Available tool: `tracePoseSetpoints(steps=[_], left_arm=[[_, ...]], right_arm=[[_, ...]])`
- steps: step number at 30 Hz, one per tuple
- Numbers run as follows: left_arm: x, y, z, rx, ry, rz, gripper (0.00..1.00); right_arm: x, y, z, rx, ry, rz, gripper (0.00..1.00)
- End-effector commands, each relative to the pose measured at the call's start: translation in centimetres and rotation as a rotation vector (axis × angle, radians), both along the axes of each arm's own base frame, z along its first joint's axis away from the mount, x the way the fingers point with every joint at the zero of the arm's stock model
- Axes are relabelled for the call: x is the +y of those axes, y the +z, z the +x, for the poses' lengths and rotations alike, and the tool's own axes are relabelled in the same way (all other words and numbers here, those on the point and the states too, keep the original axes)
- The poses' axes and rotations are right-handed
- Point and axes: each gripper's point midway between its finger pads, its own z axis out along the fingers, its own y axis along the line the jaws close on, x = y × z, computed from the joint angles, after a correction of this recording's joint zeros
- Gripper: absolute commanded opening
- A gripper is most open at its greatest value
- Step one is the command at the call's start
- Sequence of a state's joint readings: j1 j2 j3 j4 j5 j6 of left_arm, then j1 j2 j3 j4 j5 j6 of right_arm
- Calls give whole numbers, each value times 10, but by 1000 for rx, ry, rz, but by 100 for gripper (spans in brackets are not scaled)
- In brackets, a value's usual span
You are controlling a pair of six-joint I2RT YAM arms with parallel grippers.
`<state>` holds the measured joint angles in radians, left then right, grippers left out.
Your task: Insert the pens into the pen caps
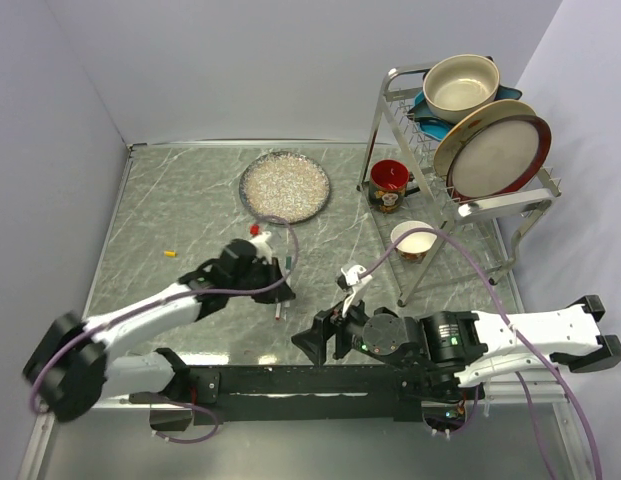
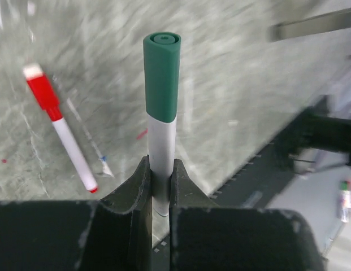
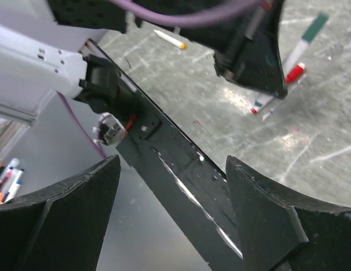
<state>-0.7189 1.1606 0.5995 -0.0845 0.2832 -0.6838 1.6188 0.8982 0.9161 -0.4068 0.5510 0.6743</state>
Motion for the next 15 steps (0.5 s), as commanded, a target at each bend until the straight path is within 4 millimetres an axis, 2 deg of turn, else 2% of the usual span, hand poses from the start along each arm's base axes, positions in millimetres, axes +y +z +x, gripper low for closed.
tracePoseSetpoints(steps=[1, 5, 9, 12, 15], left_arm=[[-22, -16, 19, 16, 90, 66, 2], [-34, -32, 17, 86, 110, 101, 6], [-29, -56, 11, 136, 154, 202, 9], [-27, -70, 5, 167, 157, 255, 17], [-27, -79, 2, 183, 151, 303, 18]], right_arm=[[-12, 6, 2, 18, -24, 66, 83], [-24, -4, 4, 36, -42, 73, 83], [-33, -7, 3, 56, -49, 91, 83], [-35, -8, 3, 61, -48, 105, 83], [-34, -8, 2, 63, -38, 112, 83]])
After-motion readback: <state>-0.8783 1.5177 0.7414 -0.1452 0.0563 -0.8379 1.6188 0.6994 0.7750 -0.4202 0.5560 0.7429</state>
